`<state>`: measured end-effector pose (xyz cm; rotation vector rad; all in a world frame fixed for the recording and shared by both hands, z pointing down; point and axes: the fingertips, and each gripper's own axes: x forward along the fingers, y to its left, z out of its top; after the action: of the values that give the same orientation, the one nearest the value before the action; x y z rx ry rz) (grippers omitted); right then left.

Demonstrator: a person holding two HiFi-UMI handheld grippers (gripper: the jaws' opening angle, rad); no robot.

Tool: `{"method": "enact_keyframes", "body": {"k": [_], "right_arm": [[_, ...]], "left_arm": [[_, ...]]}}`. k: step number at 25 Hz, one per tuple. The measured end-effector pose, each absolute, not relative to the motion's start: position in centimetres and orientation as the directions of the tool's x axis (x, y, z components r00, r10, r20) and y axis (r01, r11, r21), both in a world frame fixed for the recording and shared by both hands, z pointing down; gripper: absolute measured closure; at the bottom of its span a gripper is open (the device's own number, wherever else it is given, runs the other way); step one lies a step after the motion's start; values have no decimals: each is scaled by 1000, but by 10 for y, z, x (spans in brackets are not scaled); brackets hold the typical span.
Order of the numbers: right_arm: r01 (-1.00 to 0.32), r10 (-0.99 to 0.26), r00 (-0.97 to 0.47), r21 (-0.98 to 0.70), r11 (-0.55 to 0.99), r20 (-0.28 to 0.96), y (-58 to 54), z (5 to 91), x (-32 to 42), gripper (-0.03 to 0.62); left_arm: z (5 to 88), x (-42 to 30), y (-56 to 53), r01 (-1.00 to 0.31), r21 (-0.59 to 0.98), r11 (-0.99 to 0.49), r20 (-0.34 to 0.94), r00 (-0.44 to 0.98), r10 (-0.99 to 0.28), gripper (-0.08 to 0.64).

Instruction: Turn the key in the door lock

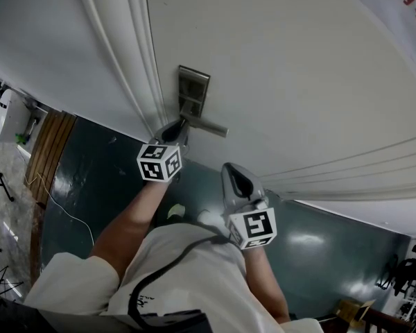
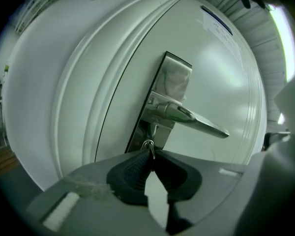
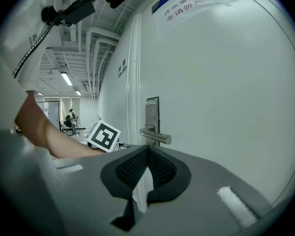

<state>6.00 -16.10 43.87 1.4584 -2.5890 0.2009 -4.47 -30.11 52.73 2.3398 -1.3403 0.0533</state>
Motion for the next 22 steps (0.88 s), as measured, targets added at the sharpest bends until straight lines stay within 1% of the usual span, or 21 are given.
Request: {"method": "enact_keyframes", "body": {"k": [4, 11, 16, 22], "right_arm": [[-854, -832, -514, -31, 520, 210, -160, 439, 59, 583], [-850, -832, -519, -15, 527, 195, -160, 438, 58, 584], [-853, -835, -514, -18, 521, 199, -159, 439, 59, 584], [-854, -833, -513, -22, 520, 207, -156, 439, 56, 583]], "left_arm": [[530, -46, -301, -779, 483, -400, 223, 551, -804, 531], [533, -48, -302, -718, 591, -369, 202, 574, -793, 532], [535, -49, -302, -608, 723, -329, 152, 604, -782, 534], [531, -50, -303, -465, 837, -288, 74, 618, -783, 534]]}}
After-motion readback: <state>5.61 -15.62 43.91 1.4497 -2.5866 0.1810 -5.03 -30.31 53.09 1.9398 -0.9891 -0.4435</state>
